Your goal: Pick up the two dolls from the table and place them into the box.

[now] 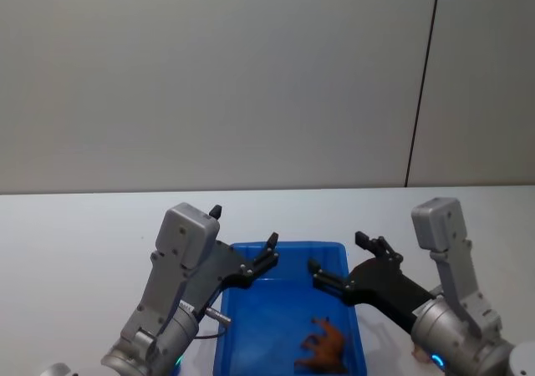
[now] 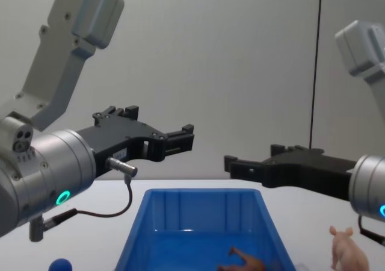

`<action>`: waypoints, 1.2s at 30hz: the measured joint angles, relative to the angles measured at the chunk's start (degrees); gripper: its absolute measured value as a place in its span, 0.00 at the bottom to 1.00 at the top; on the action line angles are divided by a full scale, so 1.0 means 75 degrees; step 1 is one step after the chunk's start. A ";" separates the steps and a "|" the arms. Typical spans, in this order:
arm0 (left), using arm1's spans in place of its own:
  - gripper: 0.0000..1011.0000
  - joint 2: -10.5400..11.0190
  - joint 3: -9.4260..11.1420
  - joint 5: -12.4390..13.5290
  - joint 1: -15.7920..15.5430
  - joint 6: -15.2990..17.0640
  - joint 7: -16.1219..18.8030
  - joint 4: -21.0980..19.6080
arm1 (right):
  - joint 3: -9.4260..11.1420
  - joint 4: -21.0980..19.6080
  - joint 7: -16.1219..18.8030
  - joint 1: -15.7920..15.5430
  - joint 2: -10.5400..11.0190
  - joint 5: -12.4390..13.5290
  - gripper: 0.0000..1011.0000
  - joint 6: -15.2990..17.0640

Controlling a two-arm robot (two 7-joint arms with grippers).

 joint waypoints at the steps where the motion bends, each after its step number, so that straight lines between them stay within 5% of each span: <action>1: 0.99 0.0000 0.0000 0.0000 0.0000 0.0000 0.0000 0.0000 | 0.0004 -0.0021 -0.0048 -0.0010 0.0006 -0.0004 0.99 0.0019; 25: 0.99 0.0000 0.0000 0.0000 0.0000 0.0000 0.0000 0.0000 | 0.0230 -0.1253 -0.2134 -0.0983 0.0476 -0.0236 0.99 0.1016; 36: 0.99 0.0000 0.0000 0.0000 0.0000 0.0000 0.0000 0.0000 | 0.0271 -0.1420 -0.2646 -0.1312 0.0572 -0.0316 0.99 0.1346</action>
